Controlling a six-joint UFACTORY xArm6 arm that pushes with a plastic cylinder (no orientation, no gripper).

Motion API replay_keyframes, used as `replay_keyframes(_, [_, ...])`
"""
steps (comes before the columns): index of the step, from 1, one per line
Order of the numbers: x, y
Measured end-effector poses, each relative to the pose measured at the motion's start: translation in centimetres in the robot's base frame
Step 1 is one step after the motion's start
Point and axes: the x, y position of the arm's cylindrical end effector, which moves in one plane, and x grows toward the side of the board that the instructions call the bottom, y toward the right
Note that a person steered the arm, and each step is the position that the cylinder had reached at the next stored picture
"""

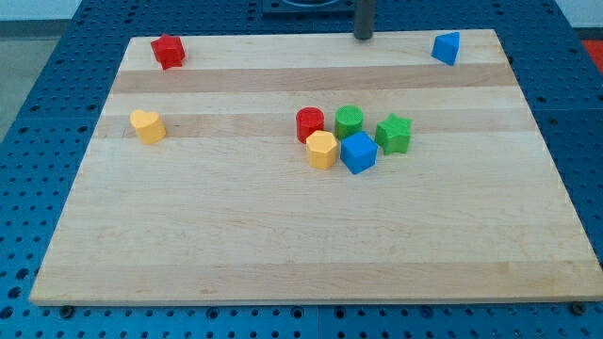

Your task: Point your arm at blue triangle

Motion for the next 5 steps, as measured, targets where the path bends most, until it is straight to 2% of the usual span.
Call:
replay_keyframes(2, [0.0,9.5])
replay_keyframes(5, [3.7,12.5])
